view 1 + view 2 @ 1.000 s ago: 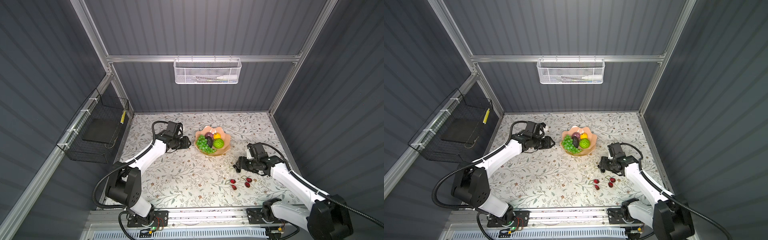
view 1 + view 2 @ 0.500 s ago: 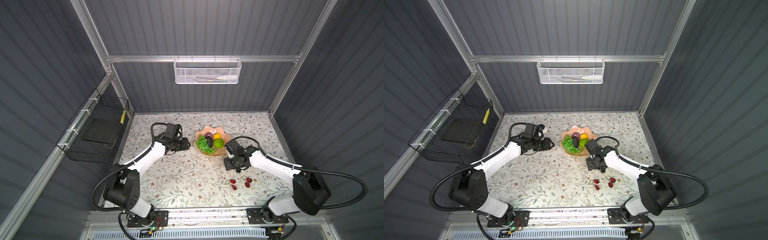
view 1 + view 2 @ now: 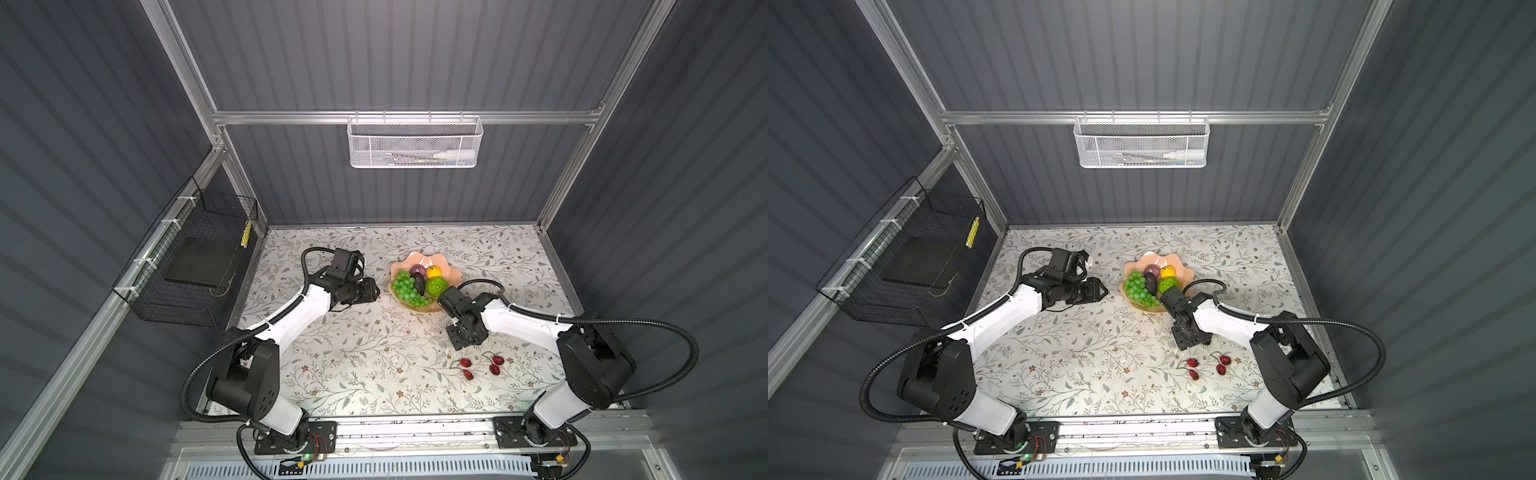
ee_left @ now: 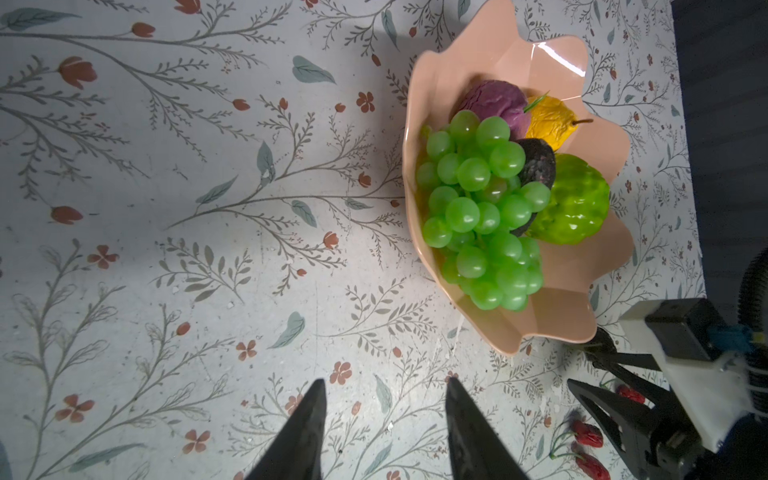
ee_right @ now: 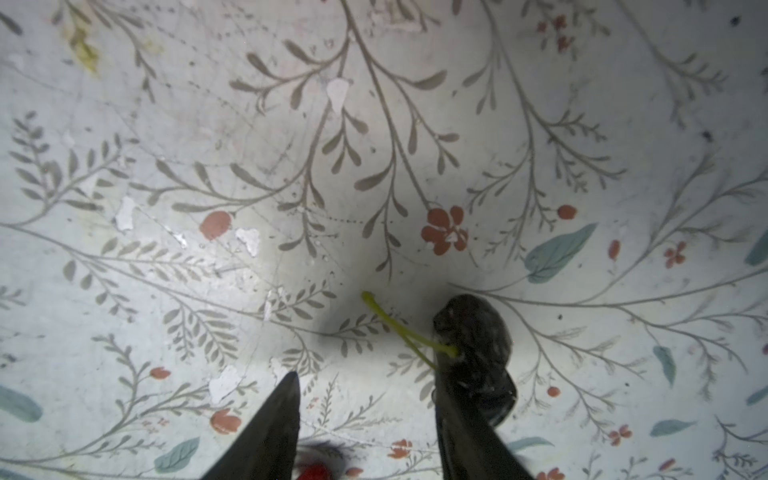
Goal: Place and organize the fake fruits in the fruit bowl
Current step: 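Lower the right gripper onto the dark berries and grasp them, then lift the dark berries with the right gripper toward the pink bowl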
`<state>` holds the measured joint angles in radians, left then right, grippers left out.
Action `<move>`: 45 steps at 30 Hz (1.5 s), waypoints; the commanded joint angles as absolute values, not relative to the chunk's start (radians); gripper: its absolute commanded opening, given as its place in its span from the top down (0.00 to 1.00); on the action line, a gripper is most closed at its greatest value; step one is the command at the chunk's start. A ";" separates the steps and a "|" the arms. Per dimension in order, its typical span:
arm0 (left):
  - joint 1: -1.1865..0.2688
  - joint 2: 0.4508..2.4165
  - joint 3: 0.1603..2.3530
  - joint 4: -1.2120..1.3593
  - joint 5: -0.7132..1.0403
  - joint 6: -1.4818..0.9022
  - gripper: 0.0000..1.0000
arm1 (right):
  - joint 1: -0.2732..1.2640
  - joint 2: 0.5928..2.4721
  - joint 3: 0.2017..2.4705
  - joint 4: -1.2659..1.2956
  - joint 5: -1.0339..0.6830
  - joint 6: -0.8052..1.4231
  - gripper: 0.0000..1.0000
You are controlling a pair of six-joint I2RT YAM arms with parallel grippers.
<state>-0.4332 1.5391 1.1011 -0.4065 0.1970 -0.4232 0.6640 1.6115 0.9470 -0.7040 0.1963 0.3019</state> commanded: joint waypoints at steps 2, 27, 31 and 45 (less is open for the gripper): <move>-0.439 1.504 1.093 -0.428 0.179 -0.419 0.52 | 0.666 1.642 0.965 -0.703 0.225 0.279 0.47; -0.439 1.506 1.101 -0.436 0.164 -0.420 0.51 | 0.639 1.681 0.989 -0.680 0.125 0.268 0.84; -0.439 1.506 1.100 -0.438 0.162 -0.423 0.51 | 0.639 1.655 0.988 -0.676 0.107 0.272 0.88; -0.439 1.503 1.131 -0.481 0.135 -0.413 0.50 | 0.510 1.413 0.967 -0.636 -0.102 0.308 0.99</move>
<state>-0.4332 1.5333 1.1049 -0.4515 0.1448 -0.4229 0.5270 1.4460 0.9379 -0.6178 -0.0555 0.3035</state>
